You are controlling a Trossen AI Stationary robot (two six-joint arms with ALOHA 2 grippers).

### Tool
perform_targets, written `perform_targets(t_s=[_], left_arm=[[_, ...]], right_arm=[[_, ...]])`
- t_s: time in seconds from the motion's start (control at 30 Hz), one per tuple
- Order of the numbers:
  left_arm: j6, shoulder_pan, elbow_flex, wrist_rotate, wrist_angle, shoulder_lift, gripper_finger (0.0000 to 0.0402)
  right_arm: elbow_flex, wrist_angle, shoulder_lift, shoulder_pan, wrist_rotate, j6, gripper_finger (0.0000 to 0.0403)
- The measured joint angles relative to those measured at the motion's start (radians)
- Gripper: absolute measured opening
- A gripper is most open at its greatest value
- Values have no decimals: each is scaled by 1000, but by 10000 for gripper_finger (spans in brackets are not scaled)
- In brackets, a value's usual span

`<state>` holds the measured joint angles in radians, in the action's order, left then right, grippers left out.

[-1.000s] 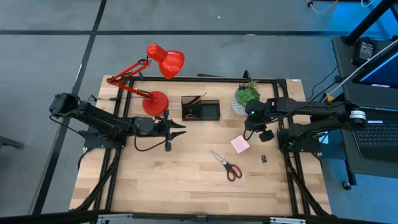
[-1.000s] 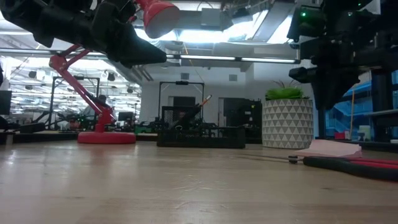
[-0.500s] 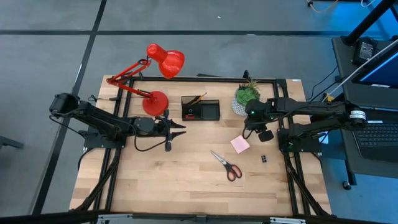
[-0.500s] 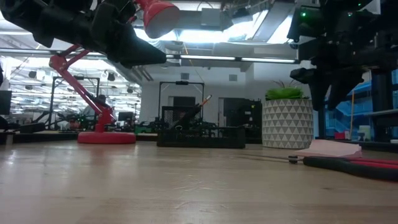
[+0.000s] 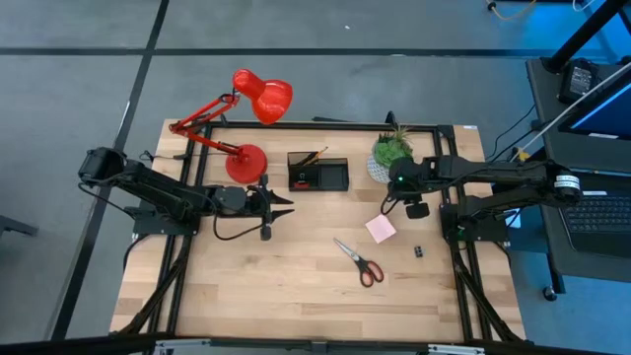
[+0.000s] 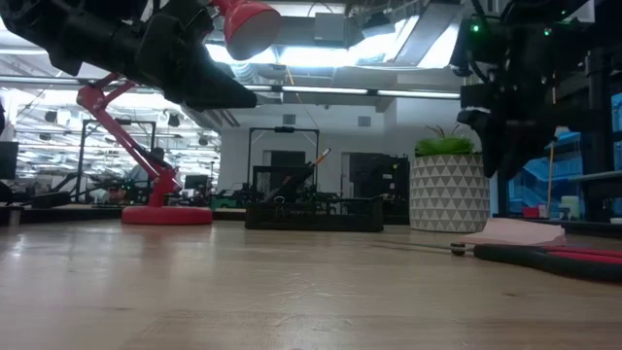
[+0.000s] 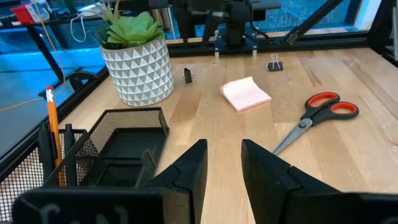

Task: Pick and place office supplies into organizer
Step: Put the top binder clip into the desk organizer

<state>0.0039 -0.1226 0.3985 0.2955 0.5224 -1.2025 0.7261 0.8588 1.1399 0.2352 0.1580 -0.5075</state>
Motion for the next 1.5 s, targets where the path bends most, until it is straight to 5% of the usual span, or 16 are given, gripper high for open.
perform_targets(t_s=[0.5,0.93,1.2,1.5], left_arm=[[0,0,0,0,-2,0,93],[0,0,0,0,-3,0,93],[0,0,0,0,-3,0,93],[0,0,0,0,-3,0,93]], right_arm=[[-154,-187,2,-23,10,-180,153],[-175,-236,43,-36,13,-182,153],[-173,-254,119,-38,107,-187,153],[-173,-248,121,-41,107,-187,119]])
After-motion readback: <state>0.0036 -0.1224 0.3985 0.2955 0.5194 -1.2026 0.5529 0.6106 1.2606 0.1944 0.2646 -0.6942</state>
